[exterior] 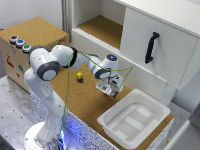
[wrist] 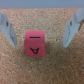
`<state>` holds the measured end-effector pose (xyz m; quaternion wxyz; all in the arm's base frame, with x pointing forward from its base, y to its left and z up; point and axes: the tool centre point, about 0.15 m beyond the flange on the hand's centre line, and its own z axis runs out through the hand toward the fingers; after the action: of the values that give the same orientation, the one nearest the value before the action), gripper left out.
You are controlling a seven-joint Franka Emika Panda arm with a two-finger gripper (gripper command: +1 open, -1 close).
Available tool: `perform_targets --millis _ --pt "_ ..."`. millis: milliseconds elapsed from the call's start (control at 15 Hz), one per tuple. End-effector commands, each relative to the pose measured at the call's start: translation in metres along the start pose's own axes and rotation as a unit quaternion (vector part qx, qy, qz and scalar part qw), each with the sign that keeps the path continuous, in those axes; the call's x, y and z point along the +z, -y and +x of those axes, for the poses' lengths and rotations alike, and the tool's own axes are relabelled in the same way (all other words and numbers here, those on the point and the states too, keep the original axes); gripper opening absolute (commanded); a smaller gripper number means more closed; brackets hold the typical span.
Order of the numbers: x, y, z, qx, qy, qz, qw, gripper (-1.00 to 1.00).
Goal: Move to the drawer, then place the pink object
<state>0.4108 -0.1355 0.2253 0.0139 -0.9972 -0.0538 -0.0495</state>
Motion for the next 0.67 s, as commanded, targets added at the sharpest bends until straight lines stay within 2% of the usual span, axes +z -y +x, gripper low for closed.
perform_targets --millis 0,200,267,600 --pt "0.0252 0.0184 0.0235 0.001 -0.008 0.009 1.0 1.0" --pt "0.0322 0.0222 0.0282 0.014 -0.005 -0.003 1.0 1.0" --pt "0.0335 0.0194 0.0289 0.024 -0.009 -0.012 1.0 -1.0" --pt "0.0269 0.0126 0.0273 0.036 -0.009 -0.02 0.999 -1.0"
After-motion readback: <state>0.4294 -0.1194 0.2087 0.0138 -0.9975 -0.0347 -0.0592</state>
